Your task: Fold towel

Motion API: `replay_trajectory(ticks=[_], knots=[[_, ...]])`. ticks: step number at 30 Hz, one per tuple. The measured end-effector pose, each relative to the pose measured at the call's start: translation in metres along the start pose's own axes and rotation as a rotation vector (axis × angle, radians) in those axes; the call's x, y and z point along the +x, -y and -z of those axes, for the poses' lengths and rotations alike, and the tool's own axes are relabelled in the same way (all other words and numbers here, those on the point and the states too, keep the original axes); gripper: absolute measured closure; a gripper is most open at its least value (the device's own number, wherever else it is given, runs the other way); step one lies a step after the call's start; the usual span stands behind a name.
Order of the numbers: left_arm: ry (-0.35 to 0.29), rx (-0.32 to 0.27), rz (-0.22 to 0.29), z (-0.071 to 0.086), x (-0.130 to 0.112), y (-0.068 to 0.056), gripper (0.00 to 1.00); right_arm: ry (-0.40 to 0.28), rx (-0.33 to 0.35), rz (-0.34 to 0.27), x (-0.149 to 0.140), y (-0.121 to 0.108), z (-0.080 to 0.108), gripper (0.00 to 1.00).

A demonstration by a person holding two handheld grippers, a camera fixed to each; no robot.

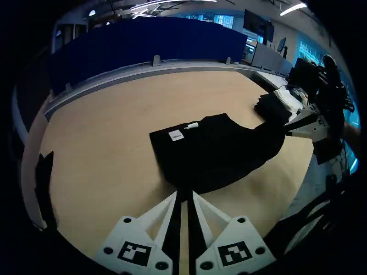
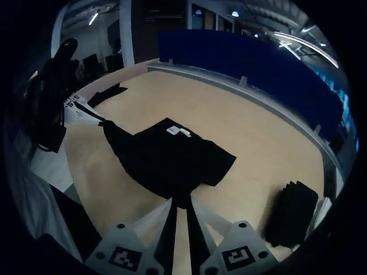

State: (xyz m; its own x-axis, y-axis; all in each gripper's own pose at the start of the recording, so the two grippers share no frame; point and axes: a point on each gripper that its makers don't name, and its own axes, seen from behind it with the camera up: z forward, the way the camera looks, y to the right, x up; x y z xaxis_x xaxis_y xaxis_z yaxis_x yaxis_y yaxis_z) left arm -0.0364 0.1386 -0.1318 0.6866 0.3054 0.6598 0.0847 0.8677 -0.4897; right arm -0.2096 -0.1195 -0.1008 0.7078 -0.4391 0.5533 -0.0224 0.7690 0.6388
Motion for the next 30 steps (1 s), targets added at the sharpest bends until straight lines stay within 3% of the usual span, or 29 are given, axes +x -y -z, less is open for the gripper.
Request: replay_trajectory(ticks=[12, 20, 30], knots=[[-0.013, 0.004, 0.025, -0.006, 0.011, 0.006, 0.92, 0.015, 0.001, 0.004, 0.001, -0.007, -0.008, 0.87], [-0.03, 0.02, 0.015, -0.028, 0.032, 0.019, 0.92, 0.029, -0.02, 0.016, 0.014, -0.03, -0.027, 0.87], [-0.04, 0.034, 0.012, -0.066, 0.055, 0.035, 0.92, 0.053, -0.065, 0.003, 0.025, -0.067, -0.059, 0.87]])
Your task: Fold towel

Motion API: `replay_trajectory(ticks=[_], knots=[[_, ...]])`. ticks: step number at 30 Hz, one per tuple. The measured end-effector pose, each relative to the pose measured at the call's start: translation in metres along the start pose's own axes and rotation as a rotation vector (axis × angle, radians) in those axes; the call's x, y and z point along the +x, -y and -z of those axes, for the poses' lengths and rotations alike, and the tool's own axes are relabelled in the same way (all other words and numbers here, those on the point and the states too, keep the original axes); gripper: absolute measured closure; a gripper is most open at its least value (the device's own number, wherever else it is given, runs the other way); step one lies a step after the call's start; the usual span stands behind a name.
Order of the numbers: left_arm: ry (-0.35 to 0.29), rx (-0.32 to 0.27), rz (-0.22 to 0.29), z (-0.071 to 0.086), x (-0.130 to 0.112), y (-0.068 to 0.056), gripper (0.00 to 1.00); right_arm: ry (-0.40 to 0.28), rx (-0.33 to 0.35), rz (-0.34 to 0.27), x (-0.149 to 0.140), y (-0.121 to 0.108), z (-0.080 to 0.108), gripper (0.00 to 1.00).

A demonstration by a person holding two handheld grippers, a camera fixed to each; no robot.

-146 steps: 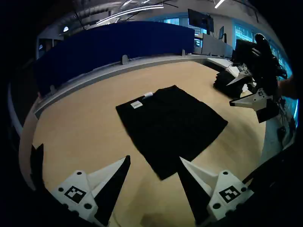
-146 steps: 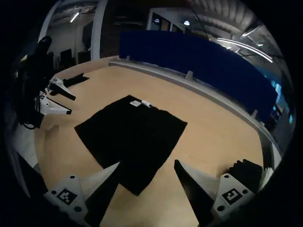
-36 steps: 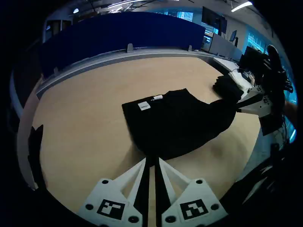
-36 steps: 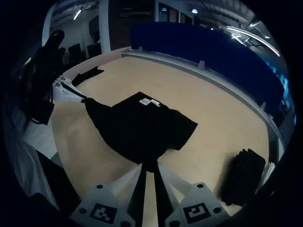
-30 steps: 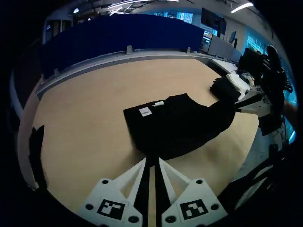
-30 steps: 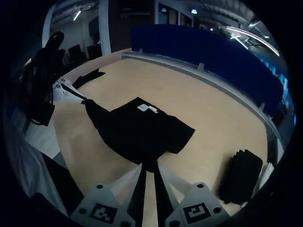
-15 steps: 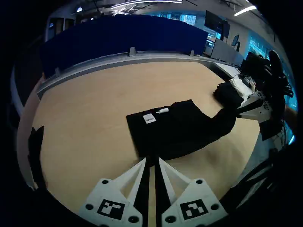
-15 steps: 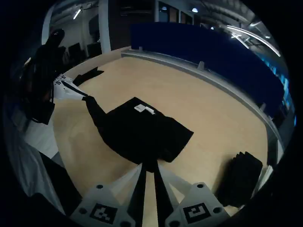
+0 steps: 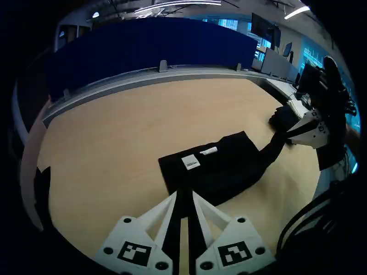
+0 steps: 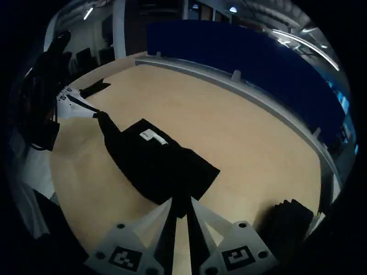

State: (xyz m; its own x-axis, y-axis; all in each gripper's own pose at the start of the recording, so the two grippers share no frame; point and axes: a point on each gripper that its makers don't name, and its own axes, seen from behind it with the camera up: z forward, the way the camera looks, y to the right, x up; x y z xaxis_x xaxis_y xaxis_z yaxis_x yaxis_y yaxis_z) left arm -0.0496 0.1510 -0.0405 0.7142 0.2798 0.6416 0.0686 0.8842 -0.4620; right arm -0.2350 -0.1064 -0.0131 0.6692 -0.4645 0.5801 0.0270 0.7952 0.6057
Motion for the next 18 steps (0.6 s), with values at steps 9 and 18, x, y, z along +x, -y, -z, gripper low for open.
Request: replay_trajectory(ticks=[9, 18], knots=[[0.007, 0.023, -0.008, -0.032, 0.007, 0.013, 0.92, 0.011, -0.021, -0.032, 0.007, -0.017, -0.027, 0.87], [0.017, 0.024, 0.001, -0.049, 0.005, 0.018, 0.92, 0.034, -0.028, -0.055, -0.001, -0.022, -0.042, 0.87]])
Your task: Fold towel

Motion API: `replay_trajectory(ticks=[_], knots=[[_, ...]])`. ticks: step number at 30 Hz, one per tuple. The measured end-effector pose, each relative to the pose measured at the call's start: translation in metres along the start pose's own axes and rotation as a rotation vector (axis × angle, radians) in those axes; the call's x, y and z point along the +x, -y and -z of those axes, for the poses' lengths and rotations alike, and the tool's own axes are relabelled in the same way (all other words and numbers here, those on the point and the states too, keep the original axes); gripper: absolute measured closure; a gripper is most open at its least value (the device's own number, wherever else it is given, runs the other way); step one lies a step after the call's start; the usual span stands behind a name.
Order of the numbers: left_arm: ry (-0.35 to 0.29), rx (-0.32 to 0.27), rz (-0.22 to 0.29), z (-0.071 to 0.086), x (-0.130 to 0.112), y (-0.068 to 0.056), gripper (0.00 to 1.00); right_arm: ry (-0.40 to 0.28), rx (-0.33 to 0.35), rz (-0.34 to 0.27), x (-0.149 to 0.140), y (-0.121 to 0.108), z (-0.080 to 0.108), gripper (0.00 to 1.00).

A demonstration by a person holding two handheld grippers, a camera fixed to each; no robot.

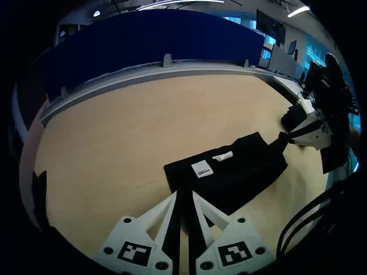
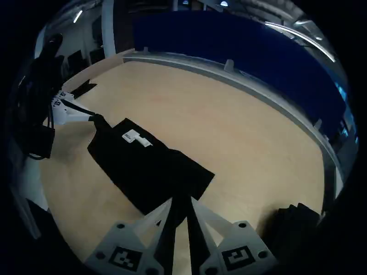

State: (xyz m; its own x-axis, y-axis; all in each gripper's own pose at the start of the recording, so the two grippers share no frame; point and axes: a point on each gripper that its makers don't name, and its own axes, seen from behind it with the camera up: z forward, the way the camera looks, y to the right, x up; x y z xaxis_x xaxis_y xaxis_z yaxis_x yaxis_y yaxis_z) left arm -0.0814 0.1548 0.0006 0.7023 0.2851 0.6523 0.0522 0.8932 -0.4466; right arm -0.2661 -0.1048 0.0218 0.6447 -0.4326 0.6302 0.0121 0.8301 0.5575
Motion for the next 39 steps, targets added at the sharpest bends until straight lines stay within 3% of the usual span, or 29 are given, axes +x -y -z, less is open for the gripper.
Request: replay_trajectory(ticks=[11, 18, 27, 35, 37, 39], knots=[[0.004, 0.011, 0.022, -0.029, -0.007, 0.005, 0.92, 0.027, -0.044, -0.05, -0.007, -0.01, -0.028, 0.85], [-0.007, 0.037, 0.039, -0.044, -0.009, 0.013, 0.86, 0.04, -0.067, -0.102, -0.013, -0.01, -0.043, 0.8], [0.0, 0.084, 0.029, -0.053, -0.011, 0.026, 0.75, 0.027, -0.122, -0.153, -0.01, -0.026, -0.051, 0.67], [-0.002, 0.103, 0.068, -0.054, -0.007, 0.032, 0.58, -0.008, -0.18, -0.153, 0.003, -0.041, -0.051, 0.46], [-0.008, 0.112, 0.078, -0.053, -0.006, 0.035, 0.42, -0.019, -0.185, -0.151, 0.006, -0.042, -0.05, 0.38], [-0.016, 0.124, 0.085, -0.051, -0.004, 0.039, 0.19, -0.028, -0.187, -0.151, 0.008, -0.042, -0.048, 0.32]])
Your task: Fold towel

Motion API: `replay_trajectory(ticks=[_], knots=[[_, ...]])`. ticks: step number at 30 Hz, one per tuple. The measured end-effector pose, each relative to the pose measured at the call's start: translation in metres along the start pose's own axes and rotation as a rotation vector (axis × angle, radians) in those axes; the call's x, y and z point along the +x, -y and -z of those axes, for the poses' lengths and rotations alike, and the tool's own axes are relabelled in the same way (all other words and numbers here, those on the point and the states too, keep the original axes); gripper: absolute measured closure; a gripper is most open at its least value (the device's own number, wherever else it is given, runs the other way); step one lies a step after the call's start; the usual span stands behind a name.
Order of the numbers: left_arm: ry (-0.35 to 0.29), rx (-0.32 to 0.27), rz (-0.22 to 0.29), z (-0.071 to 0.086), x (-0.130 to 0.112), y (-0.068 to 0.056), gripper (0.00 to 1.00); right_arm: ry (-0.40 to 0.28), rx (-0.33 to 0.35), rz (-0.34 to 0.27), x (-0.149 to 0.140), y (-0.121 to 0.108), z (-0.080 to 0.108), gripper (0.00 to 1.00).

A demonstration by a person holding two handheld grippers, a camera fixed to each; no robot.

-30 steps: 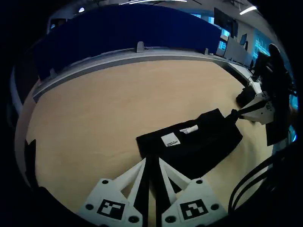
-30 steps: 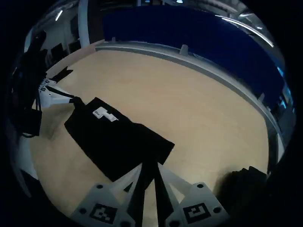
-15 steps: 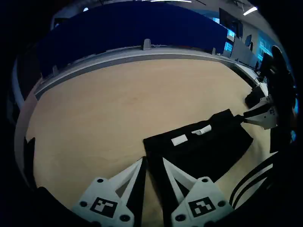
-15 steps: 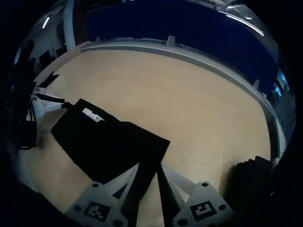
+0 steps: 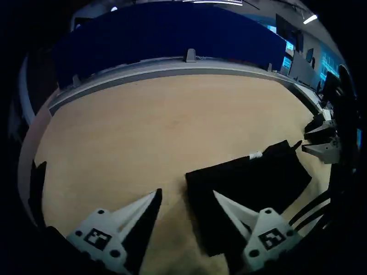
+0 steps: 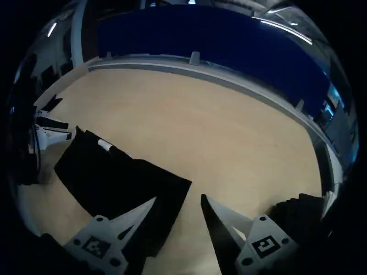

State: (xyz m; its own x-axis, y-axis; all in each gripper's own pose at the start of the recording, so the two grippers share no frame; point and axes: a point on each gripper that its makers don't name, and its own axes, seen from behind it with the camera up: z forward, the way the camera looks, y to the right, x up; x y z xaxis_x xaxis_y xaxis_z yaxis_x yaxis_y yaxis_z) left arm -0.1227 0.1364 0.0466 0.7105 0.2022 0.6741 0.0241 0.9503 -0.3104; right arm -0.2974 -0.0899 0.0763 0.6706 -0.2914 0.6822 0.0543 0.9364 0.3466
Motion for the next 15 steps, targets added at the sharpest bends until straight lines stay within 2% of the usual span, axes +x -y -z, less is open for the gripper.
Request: replay_trajectory(ticks=[2, 4, 15], knots=[[-0.003, 0.014, 0.002, 0.002, 0.0, 0.004, 0.07, -0.002, 0.001, -0.003, 0.0, -0.001, 0.001, 0.25], [-0.004, 0.022, 0.004, 0.003, 0.0, 0.007, 0.06, -0.003, 0.006, -0.008, -0.001, 0.0, 0.002, 0.16], [-0.005, 0.023, 0.029, 0.013, -0.006, 0.011, 0.05, -0.007, 0.021, -0.021, -0.008, 0.003, 0.012, 0.15]])
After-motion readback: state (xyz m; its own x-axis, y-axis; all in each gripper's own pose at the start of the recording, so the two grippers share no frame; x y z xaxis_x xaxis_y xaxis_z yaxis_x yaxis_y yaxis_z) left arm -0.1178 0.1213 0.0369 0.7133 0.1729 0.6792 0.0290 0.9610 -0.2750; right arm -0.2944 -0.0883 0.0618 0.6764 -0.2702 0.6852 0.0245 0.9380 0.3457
